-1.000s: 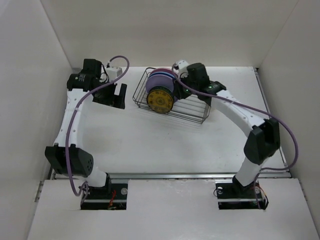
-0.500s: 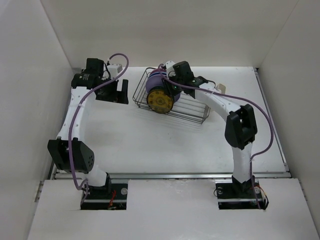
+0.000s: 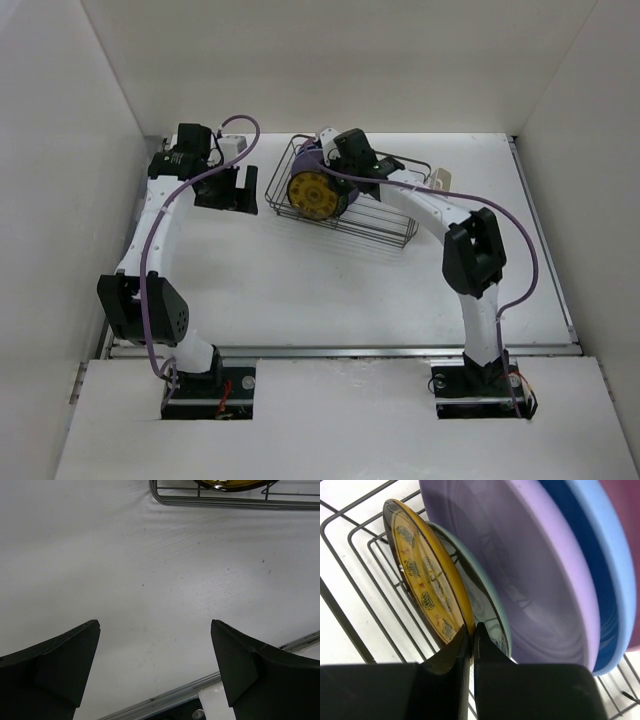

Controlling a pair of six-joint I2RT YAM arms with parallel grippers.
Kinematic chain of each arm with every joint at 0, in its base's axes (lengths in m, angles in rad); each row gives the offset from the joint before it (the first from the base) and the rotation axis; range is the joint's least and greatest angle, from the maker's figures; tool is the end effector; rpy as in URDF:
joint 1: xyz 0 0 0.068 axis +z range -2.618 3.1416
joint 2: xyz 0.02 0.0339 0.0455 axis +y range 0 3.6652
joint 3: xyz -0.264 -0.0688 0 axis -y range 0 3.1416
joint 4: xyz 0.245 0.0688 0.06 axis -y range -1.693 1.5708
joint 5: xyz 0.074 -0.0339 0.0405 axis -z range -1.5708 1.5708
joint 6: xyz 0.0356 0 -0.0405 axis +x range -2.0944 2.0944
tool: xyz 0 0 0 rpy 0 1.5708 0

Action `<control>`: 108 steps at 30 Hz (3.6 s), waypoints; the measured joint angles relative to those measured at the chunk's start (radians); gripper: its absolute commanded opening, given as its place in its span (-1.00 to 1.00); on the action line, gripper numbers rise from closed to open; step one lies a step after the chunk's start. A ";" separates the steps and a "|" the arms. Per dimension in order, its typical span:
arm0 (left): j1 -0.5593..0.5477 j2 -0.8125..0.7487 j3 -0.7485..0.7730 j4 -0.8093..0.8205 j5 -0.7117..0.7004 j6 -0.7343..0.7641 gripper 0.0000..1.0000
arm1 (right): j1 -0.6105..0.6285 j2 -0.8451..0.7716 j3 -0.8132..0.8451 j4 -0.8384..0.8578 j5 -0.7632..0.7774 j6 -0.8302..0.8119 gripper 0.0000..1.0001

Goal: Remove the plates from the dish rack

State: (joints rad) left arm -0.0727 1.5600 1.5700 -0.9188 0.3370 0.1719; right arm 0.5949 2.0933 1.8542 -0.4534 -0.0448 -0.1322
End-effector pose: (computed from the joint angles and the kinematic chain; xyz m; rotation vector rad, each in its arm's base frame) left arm 0.3260 -0.0355 0.3551 0.4394 2.4054 -0.3732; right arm 0.4035 0.2750 0.2726 -0.8330 2.1220 0.2952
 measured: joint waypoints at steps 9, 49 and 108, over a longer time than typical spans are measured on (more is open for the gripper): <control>0.000 -0.022 -0.027 0.064 -0.006 -0.047 0.78 | 0.061 -0.074 -0.027 0.012 0.211 -0.041 -1.00; 0.130 -0.116 -0.042 0.100 -0.259 -0.148 0.88 | 0.295 0.074 -0.100 -0.090 -0.267 0.155 0.37; 0.130 -0.082 -0.122 0.058 -0.238 -0.048 0.88 | 0.085 0.065 0.028 -0.080 0.397 0.027 0.19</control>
State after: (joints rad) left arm 0.0570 1.4784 1.4483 -0.8608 0.0990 0.1234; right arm 0.6804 2.1582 1.8820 -0.5339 0.3527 -0.1047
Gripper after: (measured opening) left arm 0.938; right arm 0.572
